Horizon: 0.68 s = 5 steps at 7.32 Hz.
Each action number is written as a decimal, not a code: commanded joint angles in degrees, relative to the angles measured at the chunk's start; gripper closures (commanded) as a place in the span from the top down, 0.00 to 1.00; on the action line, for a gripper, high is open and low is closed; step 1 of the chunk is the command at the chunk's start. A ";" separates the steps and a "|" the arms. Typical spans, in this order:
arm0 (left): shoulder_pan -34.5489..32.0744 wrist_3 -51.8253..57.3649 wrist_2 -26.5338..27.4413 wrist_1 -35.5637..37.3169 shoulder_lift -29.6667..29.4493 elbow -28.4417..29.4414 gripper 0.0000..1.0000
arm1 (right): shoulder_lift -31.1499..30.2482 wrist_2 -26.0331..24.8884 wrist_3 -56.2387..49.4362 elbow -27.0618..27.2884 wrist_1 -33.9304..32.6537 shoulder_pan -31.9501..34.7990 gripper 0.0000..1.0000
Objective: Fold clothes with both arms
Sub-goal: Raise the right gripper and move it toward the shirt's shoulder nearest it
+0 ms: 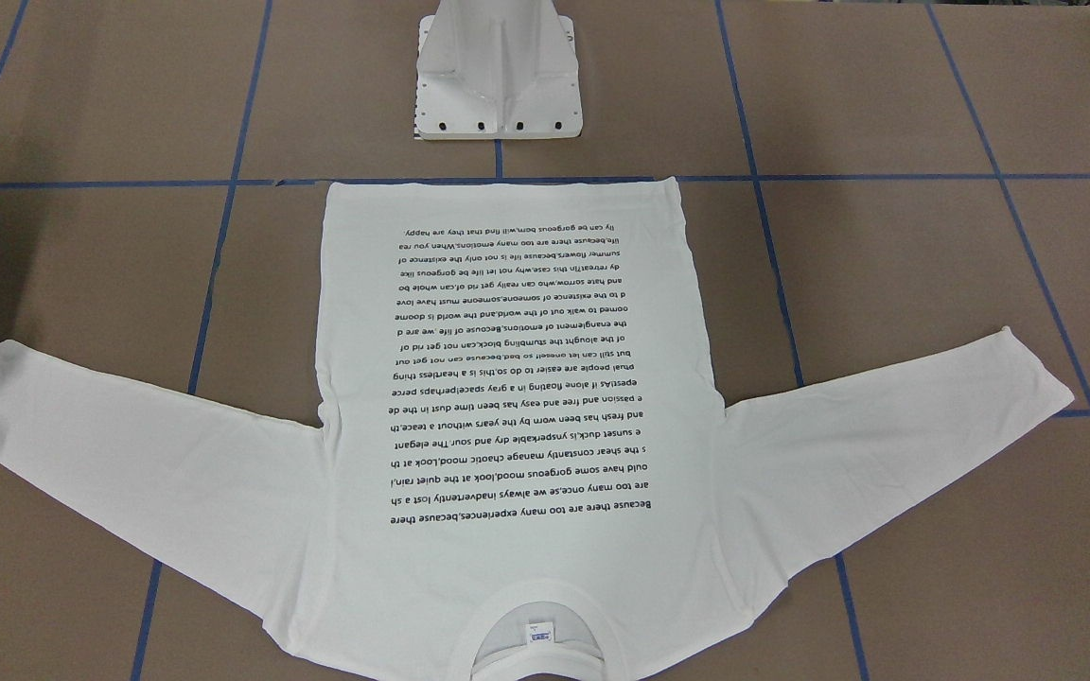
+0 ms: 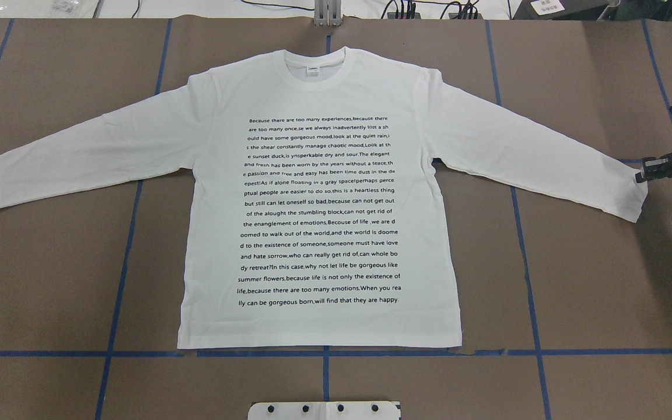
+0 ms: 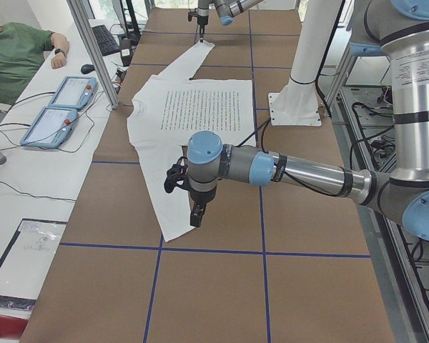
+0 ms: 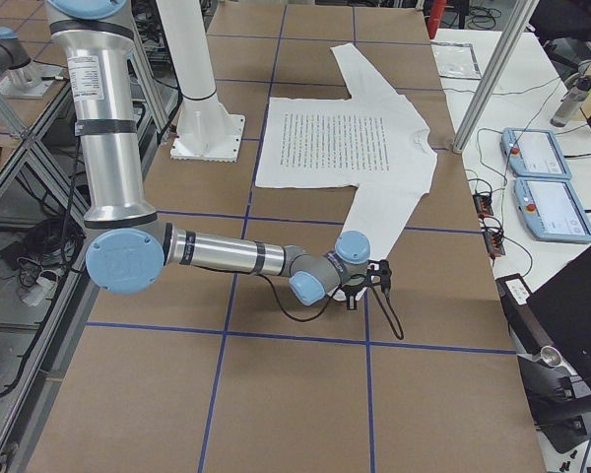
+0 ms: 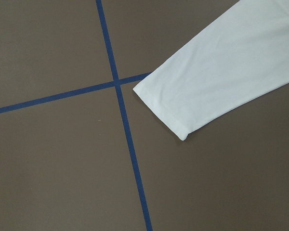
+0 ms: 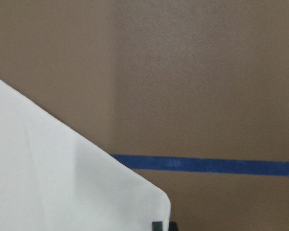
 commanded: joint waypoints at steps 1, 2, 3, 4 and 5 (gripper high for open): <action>0.00 0.00 0.01 0.04 0.00 0.01 1.00 | 0.04 1.52 0.15 3.10 -1.13 0.21 0.00; 0.00 0.00 0.01 0.04 0.09 0.01 1.00 | 0.04 2.23 0.41 6.17 -3.93 0.74 0.00; 0.00 0.00 0.01 0.04 0.09 0.01 1.00 | 0.21 2.15 0.41 10.72 -9.26 1.44 0.00; 0.00 0.00 0.01 0.04 0.09 0.01 1.00 | 0.82 1.97 0.41 17.64 -18.37 1.71 0.00; 0.00 0.00 0.01 0.04 0.09 0.10 1.00 | 3.09 1.36 0.41 25.37 -30.29 1.88 0.00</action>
